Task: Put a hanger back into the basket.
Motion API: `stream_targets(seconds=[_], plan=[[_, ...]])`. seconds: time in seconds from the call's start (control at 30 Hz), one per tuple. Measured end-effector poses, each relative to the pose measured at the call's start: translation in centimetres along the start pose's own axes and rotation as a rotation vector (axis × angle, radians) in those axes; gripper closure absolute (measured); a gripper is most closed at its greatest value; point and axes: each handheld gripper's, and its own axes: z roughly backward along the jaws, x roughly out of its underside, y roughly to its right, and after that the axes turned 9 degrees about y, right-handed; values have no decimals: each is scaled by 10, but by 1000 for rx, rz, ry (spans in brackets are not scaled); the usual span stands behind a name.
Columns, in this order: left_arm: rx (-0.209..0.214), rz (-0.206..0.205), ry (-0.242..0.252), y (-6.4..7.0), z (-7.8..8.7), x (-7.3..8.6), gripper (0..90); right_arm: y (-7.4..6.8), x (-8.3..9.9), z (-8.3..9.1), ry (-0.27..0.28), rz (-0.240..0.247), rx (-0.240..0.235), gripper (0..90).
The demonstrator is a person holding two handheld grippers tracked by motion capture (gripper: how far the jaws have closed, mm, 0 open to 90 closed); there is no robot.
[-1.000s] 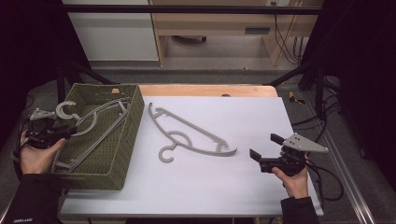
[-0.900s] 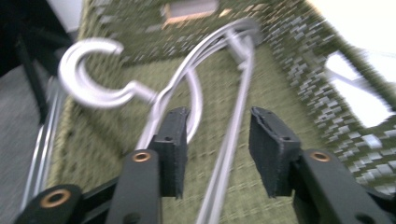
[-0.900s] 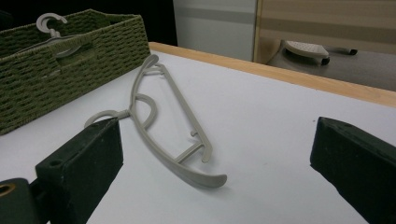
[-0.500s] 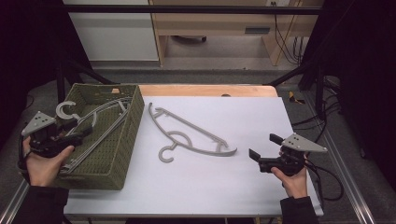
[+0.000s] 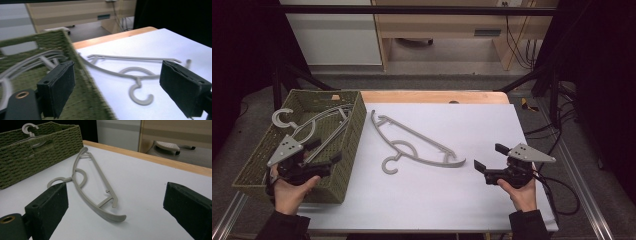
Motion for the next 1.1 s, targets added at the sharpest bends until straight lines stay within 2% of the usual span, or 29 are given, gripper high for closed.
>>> stream_targets(seconds=[0.07, 0.1, 0.17, 0.3, 0.47, 0.6, 0.67, 0.7, 0.73, 1.0, 1.1], plan=[[31, -6, 7, 10, -5, 3, 111, -2, 1, -5, -19, 9, -12, 59], [31, -6, 7, 10, -5, 3, 108, -2, 1, -5, -19, 9, -12, 59], [50, -31, -3, 18, -9, 5, 106, -4, 2, -8, -24, 16, -15, 58], [85, -38, -20, 30, -15, 11, 102, -8, 1, -13, -27, 18, -28, 58], [119, -33, -30, 37, -18, 15, 97, -17, 0, -24, -50, 31, -58, 60], [142, -31, -22, 40, -19, 16, 94, -23, -2, -34, -65, 42, -75, 60], [151, -27, -29, 41, -19, 17, 90, -30, -3, -46, -82, 37, -99, 61], [153, -30, -32, 42, -20, 18, 90, -30, -3, -46, -82, 37, -99, 61], [153, -31, -35, 42, -20, 18, 89, -35, -3, -54, -96, 49, -112, 62], [151, -23, -41, 38, -19, 19, 88, -44, 4, -81, -153, 61, -141, 77], [151, -23, -44, 36, -19, 20, 89, -47, 11, -99, -186, 62, -157, 93]])
